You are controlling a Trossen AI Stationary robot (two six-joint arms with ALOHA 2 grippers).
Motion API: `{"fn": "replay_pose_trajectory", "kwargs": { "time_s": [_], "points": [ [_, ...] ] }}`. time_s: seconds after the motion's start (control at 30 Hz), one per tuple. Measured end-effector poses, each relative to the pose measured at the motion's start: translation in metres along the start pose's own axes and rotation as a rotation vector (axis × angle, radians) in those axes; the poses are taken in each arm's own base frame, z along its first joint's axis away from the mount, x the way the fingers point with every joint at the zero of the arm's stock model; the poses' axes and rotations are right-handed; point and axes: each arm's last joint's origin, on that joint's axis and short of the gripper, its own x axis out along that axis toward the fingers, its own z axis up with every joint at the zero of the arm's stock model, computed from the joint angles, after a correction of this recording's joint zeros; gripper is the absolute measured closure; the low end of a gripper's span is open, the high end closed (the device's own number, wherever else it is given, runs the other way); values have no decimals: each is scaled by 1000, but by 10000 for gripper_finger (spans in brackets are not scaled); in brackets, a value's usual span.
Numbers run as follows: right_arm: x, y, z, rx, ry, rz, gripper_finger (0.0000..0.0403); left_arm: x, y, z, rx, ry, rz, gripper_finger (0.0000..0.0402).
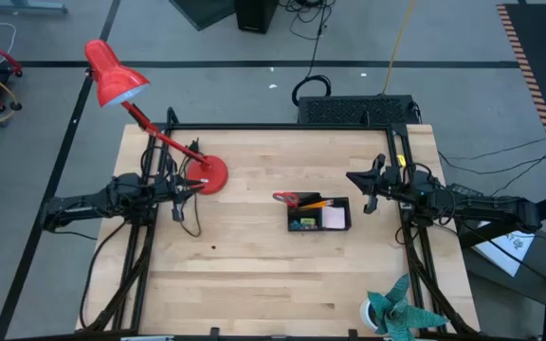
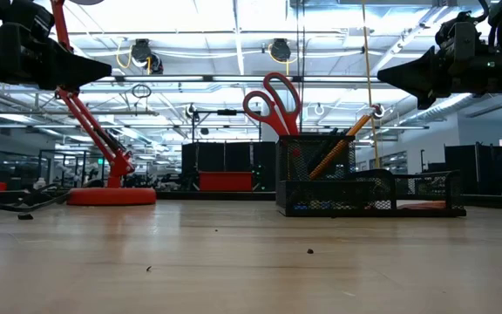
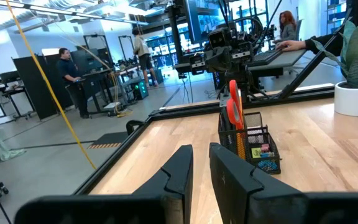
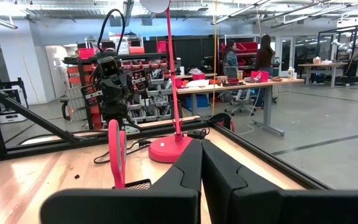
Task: Pick and place office supplies into organizer
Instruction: Return to Home Position
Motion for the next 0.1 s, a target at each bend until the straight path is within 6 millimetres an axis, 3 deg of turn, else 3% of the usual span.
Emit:
{"fn": "replay_pose_trajectory", "kwargs": {
  "time_s": [0.1],
  "points": [
    [0, 0, 0, 0, 1, 0, 403, 0, 0, 0, 0, 0, 0, 339]
  ]
}}
